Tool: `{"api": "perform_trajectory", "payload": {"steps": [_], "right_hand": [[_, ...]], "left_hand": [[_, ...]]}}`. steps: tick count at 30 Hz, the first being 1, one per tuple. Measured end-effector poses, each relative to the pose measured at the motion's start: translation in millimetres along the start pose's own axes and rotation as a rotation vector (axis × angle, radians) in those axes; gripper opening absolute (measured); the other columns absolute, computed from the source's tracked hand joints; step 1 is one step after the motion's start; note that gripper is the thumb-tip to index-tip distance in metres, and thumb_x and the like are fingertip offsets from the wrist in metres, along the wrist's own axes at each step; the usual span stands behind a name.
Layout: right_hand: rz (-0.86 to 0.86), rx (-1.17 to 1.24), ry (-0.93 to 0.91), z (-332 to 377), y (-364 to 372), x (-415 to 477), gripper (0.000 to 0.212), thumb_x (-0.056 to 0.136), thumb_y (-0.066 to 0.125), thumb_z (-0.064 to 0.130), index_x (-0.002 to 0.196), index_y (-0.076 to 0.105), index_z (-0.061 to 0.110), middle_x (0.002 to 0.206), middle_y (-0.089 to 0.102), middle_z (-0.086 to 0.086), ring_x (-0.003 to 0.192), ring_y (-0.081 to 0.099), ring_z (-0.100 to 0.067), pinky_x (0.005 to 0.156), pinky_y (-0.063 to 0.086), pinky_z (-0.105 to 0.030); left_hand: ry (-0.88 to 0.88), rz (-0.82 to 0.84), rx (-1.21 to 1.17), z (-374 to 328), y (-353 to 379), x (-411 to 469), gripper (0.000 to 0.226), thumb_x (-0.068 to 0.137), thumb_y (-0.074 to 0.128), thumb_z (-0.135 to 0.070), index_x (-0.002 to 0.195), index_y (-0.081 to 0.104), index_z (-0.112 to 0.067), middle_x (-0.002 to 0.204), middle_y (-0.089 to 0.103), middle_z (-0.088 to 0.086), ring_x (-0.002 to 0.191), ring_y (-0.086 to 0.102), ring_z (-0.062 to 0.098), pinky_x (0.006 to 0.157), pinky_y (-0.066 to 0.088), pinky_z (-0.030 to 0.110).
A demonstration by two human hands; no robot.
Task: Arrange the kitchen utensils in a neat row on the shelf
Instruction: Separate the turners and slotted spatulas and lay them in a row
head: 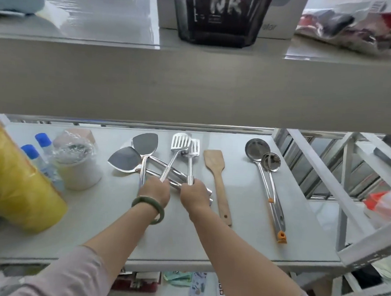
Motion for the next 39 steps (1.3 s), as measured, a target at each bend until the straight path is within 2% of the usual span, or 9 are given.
{"api": "perform_trajectory", "payload": {"steps": [2, 6, 11, 16, 18, 23, 29, 35, 39], "right_hand": [[-0.065, -0.011, -0.075, -2, -16, -2, 0.035, 0.082, 0.043, 0.018, 0.113, 0.058, 0.014, 0.106, 0.067, -0.009, 0.102, 0.059, -0.032, 0.088, 0.049, -0.037], [-0.149, -0.027, -0.159, -11, -52, -4, 0.030, 0.084, 0.048, 0.021, 0.111, 0.060, 0.020, 0.101, 0.070, -0.008, 0.094, 0.062, -0.030, 0.078, 0.047, -0.032], [-0.236, -0.060, -0.160, -36, -106, -4, 0.022, 0.086, 0.049, 0.028, 0.094, 0.067, 0.019, 0.090, 0.072, -0.005, 0.083, 0.063, -0.027, 0.075, 0.050, -0.036], [-0.238, -0.120, -0.116, -63, -141, -5, 0.034, 0.085, 0.050, 0.023, 0.118, 0.060, 0.020, 0.113, 0.069, -0.006, 0.099, 0.062, -0.028, 0.086, 0.049, -0.033], [-0.217, -0.108, -0.095, -71, -150, -7, 0.042, 0.088, 0.049, 0.019, 0.130, 0.051, 0.014, 0.126, 0.062, -0.008, 0.113, 0.056, -0.028, 0.085, 0.039, -0.027], [-0.174, -0.146, -0.090, -81, -160, -7, 0.044, 0.091, 0.046, 0.016, 0.134, 0.045, 0.013, 0.124, 0.061, -0.012, 0.111, 0.055, -0.030, 0.077, 0.033, -0.027], [-0.148, -0.297, -0.054, -84, -159, 2, 0.021, 0.087, 0.046, 0.017, 0.082, 0.062, 0.004, 0.105, 0.066, -0.022, 0.084, 0.050, -0.031, 0.069, 0.033, -0.029], [-0.232, -0.436, -0.104, -80, -158, -3, 0.025, 0.083, 0.046, 0.014, 0.095, 0.063, -0.001, 0.110, 0.058, -0.023, 0.102, 0.054, -0.035, 0.088, 0.042, -0.035], [-0.252, -0.501, -0.253, -65, -150, -4, 0.045, 0.084, 0.047, 0.015, 0.129, 0.049, 0.006, 0.128, 0.050, -0.017, 0.121, 0.044, -0.031, 0.101, 0.035, -0.036]], "left_hand": [[0.014, 0.013, -0.119, -8, 18, -13, 0.038, 0.092, 0.039, -0.026, 0.115, 0.055, 0.000, 0.119, 0.061, 0.023, 0.108, 0.057, 0.039, 0.089, 0.043, 0.040], [0.058, 0.087, -0.303, -37, 51, -44, 0.034, 0.095, 0.038, -0.027, 0.114, 0.052, -0.003, 0.118, 0.061, 0.021, 0.105, 0.056, 0.037, 0.076, 0.037, 0.032], [0.146, 0.181, -0.347, -71, 92, -72, 0.035, 0.095, 0.038, -0.027, 0.117, 0.051, -0.003, 0.117, 0.062, 0.022, 0.107, 0.058, 0.038, 0.087, 0.046, 0.038], [0.173, 0.216, -0.393, -90, 127, -99, 0.041, 0.094, 0.039, -0.019, 0.134, 0.038, -0.011, 0.125, 0.059, 0.017, 0.105, 0.059, 0.034, 0.081, 0.040, 0.027], [0.133, 0.238, -0.379, -92, 137, -108, 0.036, 0.094, 0.038, -0.020, 0.128, 0.040, -0.008, 0.131, 0.054, 0.017, 0.111, 0.056, 0.034, 0.088, 0.043, 0.031], [0.137, 0.247, -0.274, -97, 151, -113, 0.037, 0.095, 0.035, -0.021, 0.127, 0.043, -0.006, 0.130, 0.053, 0.018, 0.118, 0.051, 0.034, 0.101, 0.042, 0.040], [0.297, 0.309, 0.051, -101, 160, -110, 0.031, 0.088, 0.038, -0.018, 0.114, 0.051, -0.012, 0.115, 0.062, 0.016, 0.110, 0.056, 0.034, 0.093, 0.044, 0.041], [0.437, 0.345, 0.164, -101, 147, -113, 0.031, 0.089, 0.041, -0.009, 0.115, 0.057, -0.007, 0.119, 0.055, 0.019, 0.111, 0.053, 0.033, 0.094, 0.041, 0.033], [0.479, 0.192, 0.032, -85, 117, -101, 0.033, 0.093, 0.042, -0.018, 0.121, 0.059, -0.013, 0.124, 0.052, 0.011, 0.114, 0.053, 0.026, 0.101, 0.039, 0.031]]}}
Point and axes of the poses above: each hand's wrist, its own x-axis towards the middle knuckle, its own y-axis out of the palm, z = x × y, the point moved 4 cm from there along x, towards the middle knuckle
